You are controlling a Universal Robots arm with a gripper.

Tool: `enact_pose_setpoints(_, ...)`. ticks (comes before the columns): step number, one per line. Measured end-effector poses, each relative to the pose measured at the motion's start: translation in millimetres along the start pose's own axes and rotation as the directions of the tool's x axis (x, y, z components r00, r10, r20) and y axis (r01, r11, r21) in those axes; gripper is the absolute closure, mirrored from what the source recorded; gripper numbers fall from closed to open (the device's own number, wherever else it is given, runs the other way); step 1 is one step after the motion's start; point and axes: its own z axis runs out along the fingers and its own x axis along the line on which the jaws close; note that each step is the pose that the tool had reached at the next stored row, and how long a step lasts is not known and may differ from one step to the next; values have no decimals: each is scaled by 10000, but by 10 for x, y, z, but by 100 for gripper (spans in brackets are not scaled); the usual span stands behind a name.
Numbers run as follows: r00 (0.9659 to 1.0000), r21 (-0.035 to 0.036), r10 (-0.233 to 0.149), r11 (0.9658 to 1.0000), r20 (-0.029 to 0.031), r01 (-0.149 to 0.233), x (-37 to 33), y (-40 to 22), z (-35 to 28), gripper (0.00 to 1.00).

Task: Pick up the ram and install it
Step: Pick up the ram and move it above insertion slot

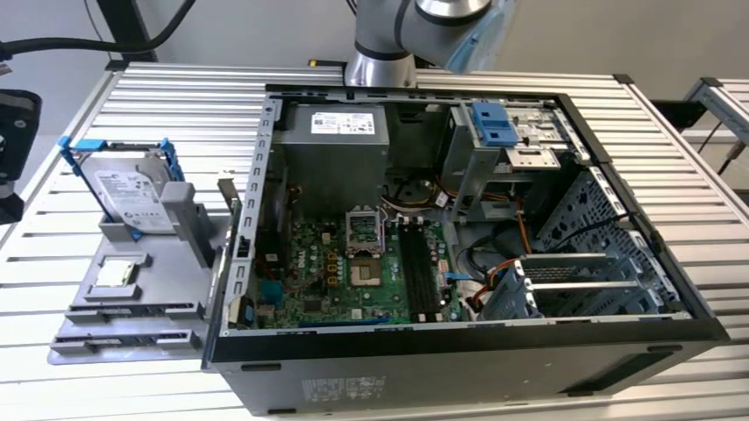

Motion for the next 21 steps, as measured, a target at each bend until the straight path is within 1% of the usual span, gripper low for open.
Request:
enact_pose_setpoints(3, 9996, -6, -286, 9996, -14, 286, 0, 0, 0, 100)
enact_pose_setpoints(8, 9971, -16, -764, 9971, -37, 764, 0, 0, 0, 100)
enact_pose_setpoints(14, 9913, -30, -1315, 9913, -63, 1314, 0, 0, 0, 100)
enact_pose_setpoints(21, 9823, -45, -1871, 9823, -89, 1871, 0, 0, 0, 100)
